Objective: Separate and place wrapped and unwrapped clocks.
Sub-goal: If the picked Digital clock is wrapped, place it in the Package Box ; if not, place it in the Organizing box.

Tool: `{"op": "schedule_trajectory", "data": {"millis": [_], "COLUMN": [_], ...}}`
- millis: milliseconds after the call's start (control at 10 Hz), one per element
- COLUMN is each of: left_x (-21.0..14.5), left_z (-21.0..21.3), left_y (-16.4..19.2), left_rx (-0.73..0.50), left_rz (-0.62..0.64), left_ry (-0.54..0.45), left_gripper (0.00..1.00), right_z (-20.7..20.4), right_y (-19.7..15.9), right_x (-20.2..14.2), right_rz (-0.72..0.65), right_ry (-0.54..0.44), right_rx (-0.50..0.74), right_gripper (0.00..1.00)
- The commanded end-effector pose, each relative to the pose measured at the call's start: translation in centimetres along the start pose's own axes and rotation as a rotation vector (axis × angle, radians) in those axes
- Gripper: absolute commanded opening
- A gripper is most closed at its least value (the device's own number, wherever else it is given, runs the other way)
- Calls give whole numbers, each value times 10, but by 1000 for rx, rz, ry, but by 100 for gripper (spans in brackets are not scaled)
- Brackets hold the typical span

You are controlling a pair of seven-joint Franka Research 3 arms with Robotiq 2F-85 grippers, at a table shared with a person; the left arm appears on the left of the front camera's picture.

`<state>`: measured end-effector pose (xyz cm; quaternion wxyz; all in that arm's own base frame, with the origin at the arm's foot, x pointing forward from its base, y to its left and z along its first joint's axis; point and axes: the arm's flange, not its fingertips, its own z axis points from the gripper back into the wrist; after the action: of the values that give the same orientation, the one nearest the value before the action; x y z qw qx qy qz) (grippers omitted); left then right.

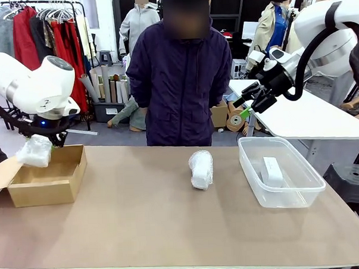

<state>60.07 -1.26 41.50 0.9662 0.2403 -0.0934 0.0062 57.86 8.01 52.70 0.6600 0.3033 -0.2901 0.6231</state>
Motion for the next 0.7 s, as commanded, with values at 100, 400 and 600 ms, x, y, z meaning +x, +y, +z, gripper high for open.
{"op": "schedule_trajectory", "data": {"millis": [100,400,600], "left_x": [6,2,-5], "left_z": [-10,-24,-31], "left_y": [-6,-19,-22], "left_rx": [1,17,3], "left_rz": [-47,-87,-92], "left_ry": [37,83,105], "left_gripper": [0,0,0], "right_z": [1,1,1], "right_y": [2,2,2], "right_x": [2,2,2], "right_rz": [3,3,3], "right_ry": [5,5,5], "right_rx": [-1,-1,-1], "right_gripper": [100,100,100]}}
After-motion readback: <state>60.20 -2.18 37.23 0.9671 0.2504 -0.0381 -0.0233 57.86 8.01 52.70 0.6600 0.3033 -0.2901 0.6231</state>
